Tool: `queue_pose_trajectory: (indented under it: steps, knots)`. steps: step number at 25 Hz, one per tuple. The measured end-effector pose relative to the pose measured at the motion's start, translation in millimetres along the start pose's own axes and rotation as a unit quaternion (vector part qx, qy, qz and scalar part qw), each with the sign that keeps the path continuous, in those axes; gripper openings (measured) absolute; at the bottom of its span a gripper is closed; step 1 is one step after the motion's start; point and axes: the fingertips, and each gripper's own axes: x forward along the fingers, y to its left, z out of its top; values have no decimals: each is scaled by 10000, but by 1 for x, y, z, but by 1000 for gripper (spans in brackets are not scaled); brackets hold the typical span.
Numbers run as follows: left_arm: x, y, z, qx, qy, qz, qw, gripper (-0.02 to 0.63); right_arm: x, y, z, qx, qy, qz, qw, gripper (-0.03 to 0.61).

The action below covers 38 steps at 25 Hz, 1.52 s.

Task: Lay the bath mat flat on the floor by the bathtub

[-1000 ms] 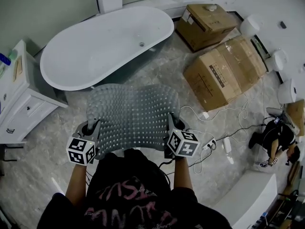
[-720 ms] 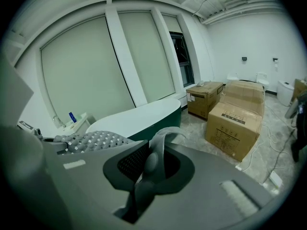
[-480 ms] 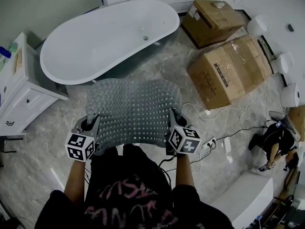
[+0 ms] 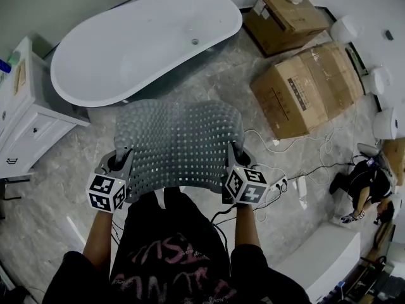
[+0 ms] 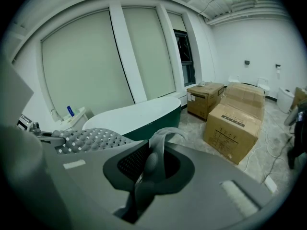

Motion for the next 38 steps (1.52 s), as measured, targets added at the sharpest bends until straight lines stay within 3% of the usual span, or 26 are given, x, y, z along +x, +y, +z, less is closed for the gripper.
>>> queue_pose_trajectory:
  steps: [22, 38]
  knots:
    - [20, 43, -23, 89, 23, -27, 10000, 31, 15, 15, -20, -59, 18, -357, 9993, 52]
    - [58, 52, -65, -9, 315, -157, 9994, 31, 44, 11, -64, 46, 243, -446, 9987, 52]
